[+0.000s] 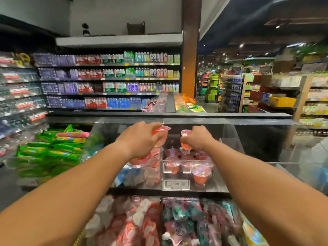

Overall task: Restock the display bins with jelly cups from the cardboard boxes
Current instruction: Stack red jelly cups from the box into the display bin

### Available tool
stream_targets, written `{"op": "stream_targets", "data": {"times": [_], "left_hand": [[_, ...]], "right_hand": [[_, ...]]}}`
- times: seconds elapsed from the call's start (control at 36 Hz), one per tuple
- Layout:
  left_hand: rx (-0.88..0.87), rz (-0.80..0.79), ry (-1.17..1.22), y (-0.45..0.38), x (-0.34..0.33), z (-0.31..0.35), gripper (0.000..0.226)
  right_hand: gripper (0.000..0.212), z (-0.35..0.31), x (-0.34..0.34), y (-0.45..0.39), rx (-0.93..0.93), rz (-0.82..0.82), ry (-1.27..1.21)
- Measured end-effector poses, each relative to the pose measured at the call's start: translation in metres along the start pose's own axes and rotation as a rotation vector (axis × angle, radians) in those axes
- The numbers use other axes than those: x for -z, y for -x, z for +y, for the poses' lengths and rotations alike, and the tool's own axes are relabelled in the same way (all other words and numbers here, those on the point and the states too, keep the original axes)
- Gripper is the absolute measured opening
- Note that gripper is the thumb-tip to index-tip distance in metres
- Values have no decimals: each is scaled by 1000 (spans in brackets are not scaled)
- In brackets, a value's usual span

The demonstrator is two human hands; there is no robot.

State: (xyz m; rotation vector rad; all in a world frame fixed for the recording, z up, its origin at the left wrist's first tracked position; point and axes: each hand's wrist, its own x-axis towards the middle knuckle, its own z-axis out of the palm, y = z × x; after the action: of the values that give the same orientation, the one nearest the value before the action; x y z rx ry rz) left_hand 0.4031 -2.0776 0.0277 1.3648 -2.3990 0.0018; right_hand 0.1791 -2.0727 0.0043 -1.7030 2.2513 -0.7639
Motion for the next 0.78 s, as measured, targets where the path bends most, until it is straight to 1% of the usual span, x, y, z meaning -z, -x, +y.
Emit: {"op": "stream_targets", "data": {"times": [0.11, 0.22, 0.28, 0.31, 0.36, 0.44, 0.56, 0.61, 0.64, 0.72, 0.78], "left_hand": [[39, 9, -13, -2, -3, -8, 55], [87, 8, -11, -7, -4, -13, 56], [97, 15, -8, -9, -4, -15, 56], [100, 19, -11, -10, -5, -15, 55], [108, 23, -14, -12, -5, -15, 55], [103, 29, -14, -14, -7, -13, 54], [95, 19, -19, -16, -8, -7, 53], [89, 24, -14, -17, -9, -6, 53], [85, 25, -12, -17, -10, -5, 54], [81, 14, 2, -17, -14, -7, 55], [73, 8, -7, -18, -16, -8, 56]], "right_hand": [[37, 1, -18, -22, 10, -139, 111], [33, 3, -28, -31, -23, -344, 127], [28, 5, -33, -32, -23, -449, 201], [30, 7, -36, -33, -25, -496, 238], [34, 11, -45, -37, -34, -549, 303], [34, 18, -55, -48, -44, -629, 359], [21, 17, -54, -57, -59, -754, 452], [32, 20, -55, -62, -60, -788, 511], [39, 21, -55, -64, -39, -778, 546], [63, 24, -59, -69, 40, -676, 634], [66, 23, -61, -71, 41, -694, 655]]}}
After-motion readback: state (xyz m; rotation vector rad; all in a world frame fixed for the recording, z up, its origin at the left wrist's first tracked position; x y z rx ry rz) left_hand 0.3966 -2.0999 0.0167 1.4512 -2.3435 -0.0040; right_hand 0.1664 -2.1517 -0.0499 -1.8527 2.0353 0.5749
